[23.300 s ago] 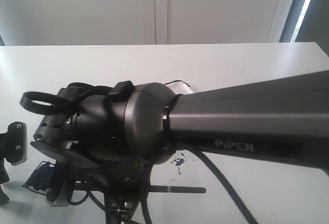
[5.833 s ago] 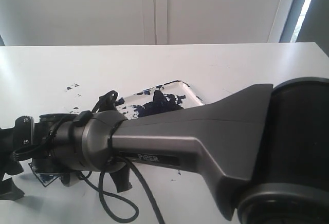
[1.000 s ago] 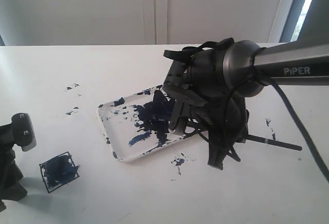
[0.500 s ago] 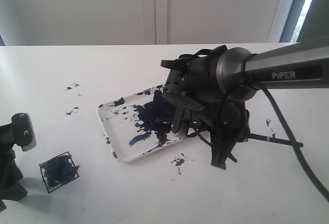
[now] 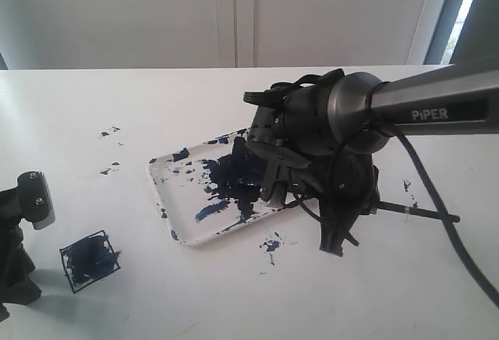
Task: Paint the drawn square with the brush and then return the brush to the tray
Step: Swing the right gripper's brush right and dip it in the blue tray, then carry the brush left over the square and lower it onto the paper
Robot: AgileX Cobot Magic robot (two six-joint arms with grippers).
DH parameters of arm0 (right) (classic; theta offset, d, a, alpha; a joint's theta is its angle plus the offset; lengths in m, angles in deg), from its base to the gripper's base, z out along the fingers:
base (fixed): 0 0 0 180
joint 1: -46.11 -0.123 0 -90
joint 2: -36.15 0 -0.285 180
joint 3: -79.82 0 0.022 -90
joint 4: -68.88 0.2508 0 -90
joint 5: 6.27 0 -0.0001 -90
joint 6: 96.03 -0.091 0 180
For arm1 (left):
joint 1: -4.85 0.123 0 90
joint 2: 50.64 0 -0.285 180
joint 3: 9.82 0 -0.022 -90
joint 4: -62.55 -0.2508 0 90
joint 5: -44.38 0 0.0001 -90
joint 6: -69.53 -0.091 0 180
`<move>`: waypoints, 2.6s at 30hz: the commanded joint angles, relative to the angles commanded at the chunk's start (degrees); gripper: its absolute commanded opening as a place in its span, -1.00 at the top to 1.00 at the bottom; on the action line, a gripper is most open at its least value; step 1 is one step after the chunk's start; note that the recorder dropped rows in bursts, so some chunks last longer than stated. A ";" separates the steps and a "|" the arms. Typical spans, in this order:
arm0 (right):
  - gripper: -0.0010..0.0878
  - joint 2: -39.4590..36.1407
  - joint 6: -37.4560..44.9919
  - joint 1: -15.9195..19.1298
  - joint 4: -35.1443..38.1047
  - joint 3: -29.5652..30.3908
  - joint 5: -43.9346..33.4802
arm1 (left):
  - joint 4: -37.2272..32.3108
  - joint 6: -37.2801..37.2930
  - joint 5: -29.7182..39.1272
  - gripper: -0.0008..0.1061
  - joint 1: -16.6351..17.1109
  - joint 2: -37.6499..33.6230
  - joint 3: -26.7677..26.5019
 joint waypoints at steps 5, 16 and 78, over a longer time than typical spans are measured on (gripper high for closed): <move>0.98 -0.42 2.90 0.00 3.38 -0.12 0.00 | 0.00 0.00 -0.11 0.00 0.00 0.00 0.00; 0.98 -0.42 2.99 0.00 4.45 -2.64 0.00 | 0.00 0.00 -0.86 0.00 0.00 0.00 0.00; 0.98 2.53 20.87 -17.89 8.19 -4.72 8.61 | 12.07 -36.07 -7.69 0.01 0.00 0.00 0.00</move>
